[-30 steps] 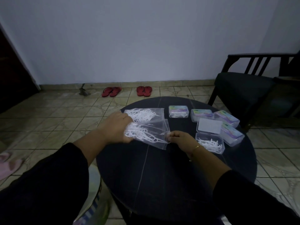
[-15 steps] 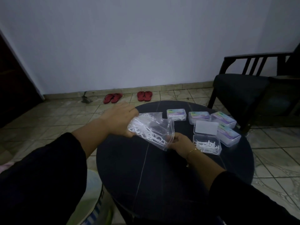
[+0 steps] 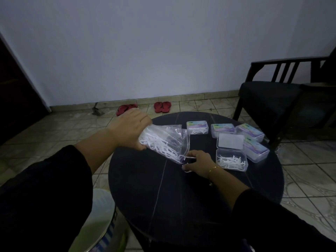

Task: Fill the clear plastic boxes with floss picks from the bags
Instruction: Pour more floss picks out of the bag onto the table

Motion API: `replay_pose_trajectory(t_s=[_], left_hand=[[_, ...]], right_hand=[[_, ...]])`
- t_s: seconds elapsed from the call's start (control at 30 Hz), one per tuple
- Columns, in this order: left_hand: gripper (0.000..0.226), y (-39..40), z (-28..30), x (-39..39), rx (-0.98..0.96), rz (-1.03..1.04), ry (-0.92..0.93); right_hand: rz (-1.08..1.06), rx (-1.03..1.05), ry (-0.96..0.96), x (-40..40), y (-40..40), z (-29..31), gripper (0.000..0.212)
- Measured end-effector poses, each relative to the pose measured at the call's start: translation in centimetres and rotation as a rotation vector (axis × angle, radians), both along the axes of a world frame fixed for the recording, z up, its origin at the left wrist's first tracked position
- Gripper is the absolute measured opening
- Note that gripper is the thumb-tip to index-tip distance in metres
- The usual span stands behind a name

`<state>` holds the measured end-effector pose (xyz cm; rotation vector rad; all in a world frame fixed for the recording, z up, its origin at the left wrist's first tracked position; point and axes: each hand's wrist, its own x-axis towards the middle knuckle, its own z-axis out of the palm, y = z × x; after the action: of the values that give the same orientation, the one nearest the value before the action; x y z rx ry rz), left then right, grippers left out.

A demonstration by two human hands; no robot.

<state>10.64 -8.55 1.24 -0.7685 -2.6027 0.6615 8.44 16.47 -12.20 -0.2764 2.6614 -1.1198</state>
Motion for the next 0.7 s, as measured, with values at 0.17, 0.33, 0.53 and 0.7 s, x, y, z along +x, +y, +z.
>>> replay_pose_trajectory(t_s=[0.17,0.33,0.53,0.7], left_hand=[[0.078,0.0,0.0,0.1,-0.022,0.020,-0.042],[0.088,-0.3,0.0,0.2,-0.009,0.090,-0.064],[0.095,0.2,0.3,0.4,-0.034,0.118,-0.086],[0.102,0.6,1.0,0.4,-0.052,0.135,-0.111]], right_hand=[[0.046,0.221,0.109,0.3,-0.8,0.4,0.034],[0.020,0.250,0.118,0.4,-0.5,0.3,0.032],[0.070,0.292,0.124,0.4,-0.9,0.8,0.056],[0.061,0.247,0.140,0.4,-1.4,0.3,0.018]])
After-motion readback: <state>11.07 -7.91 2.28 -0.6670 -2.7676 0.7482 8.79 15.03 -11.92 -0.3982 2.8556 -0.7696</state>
